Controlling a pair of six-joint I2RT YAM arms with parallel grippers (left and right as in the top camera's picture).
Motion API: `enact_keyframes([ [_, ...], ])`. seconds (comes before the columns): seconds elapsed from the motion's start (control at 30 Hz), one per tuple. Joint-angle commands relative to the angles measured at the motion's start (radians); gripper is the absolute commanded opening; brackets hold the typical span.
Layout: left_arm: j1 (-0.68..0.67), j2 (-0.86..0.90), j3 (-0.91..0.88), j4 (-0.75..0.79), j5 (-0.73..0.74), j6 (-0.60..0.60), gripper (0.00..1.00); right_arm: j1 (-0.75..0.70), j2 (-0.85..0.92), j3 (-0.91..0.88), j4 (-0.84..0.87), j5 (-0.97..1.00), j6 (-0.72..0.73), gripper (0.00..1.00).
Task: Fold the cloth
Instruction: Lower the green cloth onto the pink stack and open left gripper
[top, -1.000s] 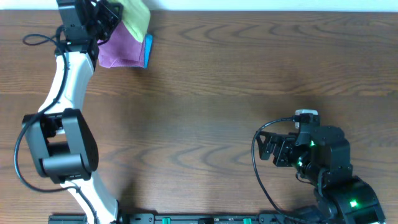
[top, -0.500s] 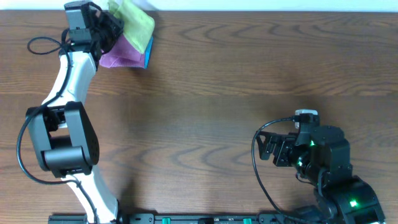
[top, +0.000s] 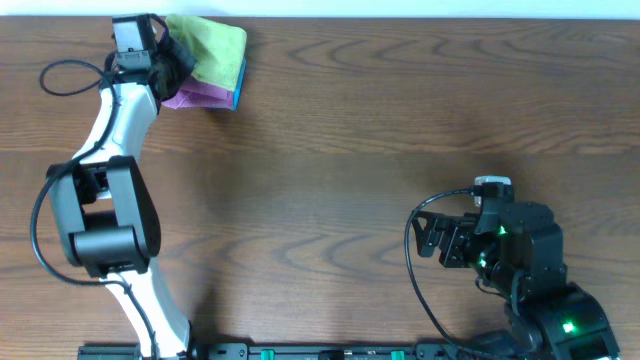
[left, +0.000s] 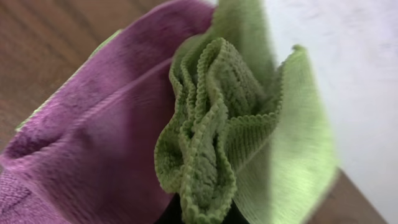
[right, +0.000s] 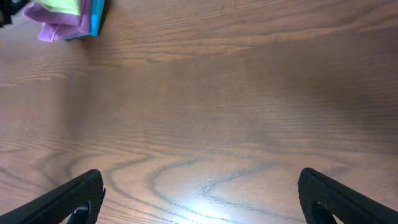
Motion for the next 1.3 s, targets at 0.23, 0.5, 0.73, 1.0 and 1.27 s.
enact_keyframes([
  [0.23, 0.016, 0.049, 0.021, -0.008, -0.094, 0.069, 0.06, -0.009, -0.001, -0.004, -0.001, 0.0, 0.015, 0.99],
  [0.5, 0.046, 0.039, 0.021, -0.011, 0.002, 0.103, 0.31, -0.009, -0.001, -0.004, -0.001, 0.0, 0.015, 0.99],
  [0.73, 0.049, -0.035, 0.021, -0.034, -0.005, 0.157, 0.54, -0.009, -0.001, -0.004, -0.001, 0.0, 0.015, 0.99],
  [1.0, 0.051, -0.09, 0.021, -0.083, -0.01, 0.166, 0.72, -0.009, -0.002, -0.004, -0.001, 0.0, 0.015, 0.99],
  [1.27, 0.051, -0.18, 0.021, -0.151, -0.01, 0.217, 0.9, -0.009, -0.002, -0.004, -0.001, 0.0, 0.015, 0.99],
])
